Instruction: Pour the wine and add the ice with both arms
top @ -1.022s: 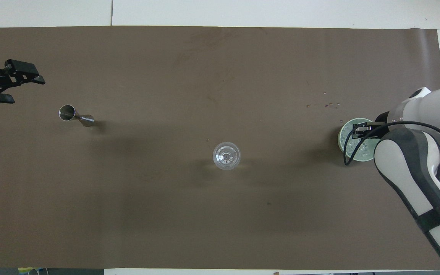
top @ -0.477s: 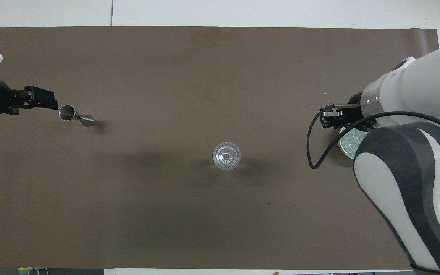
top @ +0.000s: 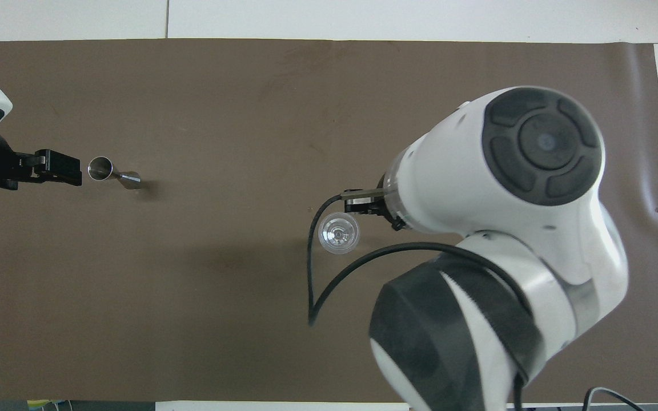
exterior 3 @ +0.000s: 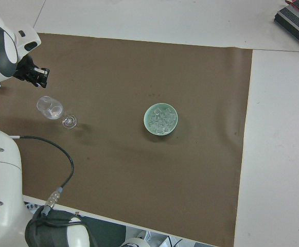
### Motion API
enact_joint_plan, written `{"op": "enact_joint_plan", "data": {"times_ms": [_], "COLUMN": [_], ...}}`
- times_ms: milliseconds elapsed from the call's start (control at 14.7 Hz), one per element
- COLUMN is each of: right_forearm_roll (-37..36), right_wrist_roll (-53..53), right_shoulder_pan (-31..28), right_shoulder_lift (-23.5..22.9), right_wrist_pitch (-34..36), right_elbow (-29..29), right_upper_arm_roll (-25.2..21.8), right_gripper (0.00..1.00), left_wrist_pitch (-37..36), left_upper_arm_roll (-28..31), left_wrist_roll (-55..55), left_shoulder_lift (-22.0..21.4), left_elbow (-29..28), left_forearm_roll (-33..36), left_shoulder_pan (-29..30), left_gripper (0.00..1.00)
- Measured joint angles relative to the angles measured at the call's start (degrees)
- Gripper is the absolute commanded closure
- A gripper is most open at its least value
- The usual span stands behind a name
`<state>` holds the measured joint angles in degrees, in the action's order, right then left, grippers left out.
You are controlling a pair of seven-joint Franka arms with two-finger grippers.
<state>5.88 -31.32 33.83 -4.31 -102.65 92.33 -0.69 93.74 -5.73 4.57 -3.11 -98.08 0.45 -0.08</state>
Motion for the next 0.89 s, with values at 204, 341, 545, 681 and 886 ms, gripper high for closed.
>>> {"op": "enact_joint_plan", "data": {"times_ms": [204,341,545,681,886], "right_forearm_roll": [0.0,0.0,0.0,0.0,0.0], "right_wrist_roll": [-4.2,-4.2,-4.2,-4.2,-4.2], "right_shoulder_pan": [4.1,4.1,3.9,3.8,3.9], "right_shoulder_lift": [-1.8,-2.6,-2.9,-2.8,-2.6], "right_wrist_pitch": [-2.6,-6.4,-8.4,-9.1,-10.1], "right_elbow": [1.4,3.7,5.6,6.0,7.8], "right_upper_arm_roll": [0.2,0.1,-0.4,-0.5,-0.5], "right_gripper": [0.86,0.86,0.86,0.86,0.82], "left_wrist_pitch": [-4.5,-6.4,-6.8,-6.8,-7.4], "left_upper_arm_roll": [0.3,0.4,0.4,0.4,1.2], "left_wrist_roll": [-3.0,-3.6,-3.7,-3.7,-3.7], "left_shoulder_lift": [0.0,0.0,0.1,0.2,1.0], "left_elbow": [2.8,4.2,4.3,4.3,5.6], "left_forearm_roll": [-0.2,-0.3,-0.5,-1.9,-2.5], "left_shoulder_pan": [0.0,0.0,0.0,0.0,0.0], "left_gripper": [0.00,0.00,0.00,0.00,0.00]}}
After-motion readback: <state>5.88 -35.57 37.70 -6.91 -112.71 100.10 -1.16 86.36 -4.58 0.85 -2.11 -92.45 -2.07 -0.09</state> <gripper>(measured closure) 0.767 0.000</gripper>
